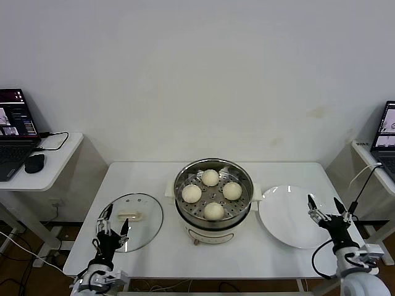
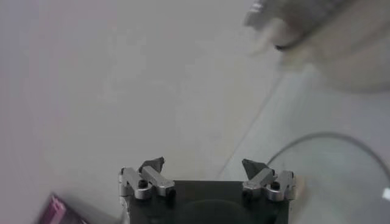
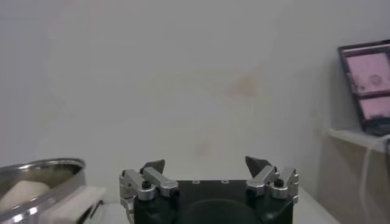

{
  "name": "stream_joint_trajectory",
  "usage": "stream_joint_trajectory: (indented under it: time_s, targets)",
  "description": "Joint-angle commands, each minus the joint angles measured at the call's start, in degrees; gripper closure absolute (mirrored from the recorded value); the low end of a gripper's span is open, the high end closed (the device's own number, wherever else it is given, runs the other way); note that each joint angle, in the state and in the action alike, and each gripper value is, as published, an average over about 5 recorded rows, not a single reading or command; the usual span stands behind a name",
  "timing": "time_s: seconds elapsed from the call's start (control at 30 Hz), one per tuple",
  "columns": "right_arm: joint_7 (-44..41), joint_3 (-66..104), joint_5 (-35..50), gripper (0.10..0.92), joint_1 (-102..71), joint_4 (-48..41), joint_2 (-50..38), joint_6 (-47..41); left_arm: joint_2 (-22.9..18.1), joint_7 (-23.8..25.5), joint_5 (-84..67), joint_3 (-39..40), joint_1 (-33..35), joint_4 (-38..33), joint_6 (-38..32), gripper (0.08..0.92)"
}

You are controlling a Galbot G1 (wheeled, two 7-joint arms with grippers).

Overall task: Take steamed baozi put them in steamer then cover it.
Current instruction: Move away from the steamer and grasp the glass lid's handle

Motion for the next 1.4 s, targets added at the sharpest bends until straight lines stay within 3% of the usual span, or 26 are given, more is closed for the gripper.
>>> stream_joint_trajectory:
  time_s: [0.03,0.17,0.33,0.73,1.4]
  targets:
    - [1.13,2.6,0.81,0.203,-3.51,1.25,1.78,1.0,3.85,-6.93,21.22,6.66,-5.22,8.34,4.04,0.177]
    - [1.09,3.12,0.63,0.203,-3.71,1.28,2.13,1.2,3.0,-7.81,21.43,6.23,-7.71,13.2,3.89,0.177]
    - [0.92,3.29,0.11,0.203,-3.82,1.14,2.89,1.61,3.15,-3.88,21.65,6.0,-9.24,16.14,5.13,0.177]
    - [0.83,3.44,-0.6,0.203,-3.33,-0.11,3.42,2.04,2.71,0.02,19.97,7.25,-11.89,17.49,8.26,0.177]
    - [0.64,3.77,-1.4,0.203,-3.73,-1.03,3.37,3.07,2.04,1.27,19.43,7.8,-15.59,19.81,11.82,0.177]
